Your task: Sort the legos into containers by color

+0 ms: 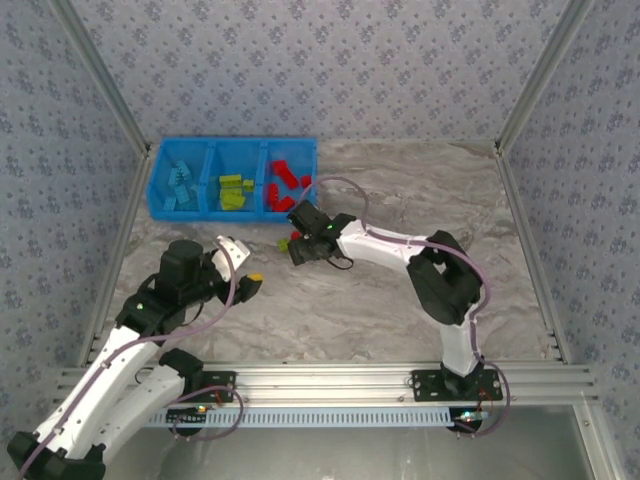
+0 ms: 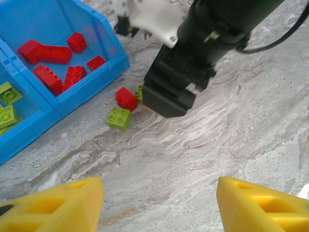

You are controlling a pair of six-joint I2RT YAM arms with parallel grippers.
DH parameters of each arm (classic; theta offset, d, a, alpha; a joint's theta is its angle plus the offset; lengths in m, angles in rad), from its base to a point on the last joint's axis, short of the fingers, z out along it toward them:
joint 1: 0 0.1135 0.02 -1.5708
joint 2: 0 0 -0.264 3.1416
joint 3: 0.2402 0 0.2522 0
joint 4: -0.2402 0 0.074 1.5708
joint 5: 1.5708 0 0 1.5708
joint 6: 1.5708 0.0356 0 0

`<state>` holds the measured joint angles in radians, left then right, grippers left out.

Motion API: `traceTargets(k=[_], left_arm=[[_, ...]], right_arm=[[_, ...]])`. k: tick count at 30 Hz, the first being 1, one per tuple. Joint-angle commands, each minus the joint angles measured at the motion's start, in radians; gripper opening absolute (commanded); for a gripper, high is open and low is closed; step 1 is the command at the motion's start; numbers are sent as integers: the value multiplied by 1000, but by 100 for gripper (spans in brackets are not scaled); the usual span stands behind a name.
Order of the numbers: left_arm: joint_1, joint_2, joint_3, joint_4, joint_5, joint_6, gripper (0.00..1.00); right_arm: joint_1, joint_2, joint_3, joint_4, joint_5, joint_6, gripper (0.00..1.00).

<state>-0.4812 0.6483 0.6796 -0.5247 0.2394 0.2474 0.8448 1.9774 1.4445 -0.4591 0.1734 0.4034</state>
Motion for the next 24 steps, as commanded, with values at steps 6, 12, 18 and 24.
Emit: traceTargets(k=[6,12,18,24], left_arm=[[-8,-27,1,4,-15,52,68],[-8,-27,0,5,-45,47,71],[-8,-29,1,1,-68,46,73],[-4,-54,-3,59,-215,-92,82]], right_arm=[[-13,138,84,-25,10,-6,59],[-16,152,46,-15,13,8,46],[-18,127,25,-20,8,12,35],[2,-77,-58,43,15,11,28]])
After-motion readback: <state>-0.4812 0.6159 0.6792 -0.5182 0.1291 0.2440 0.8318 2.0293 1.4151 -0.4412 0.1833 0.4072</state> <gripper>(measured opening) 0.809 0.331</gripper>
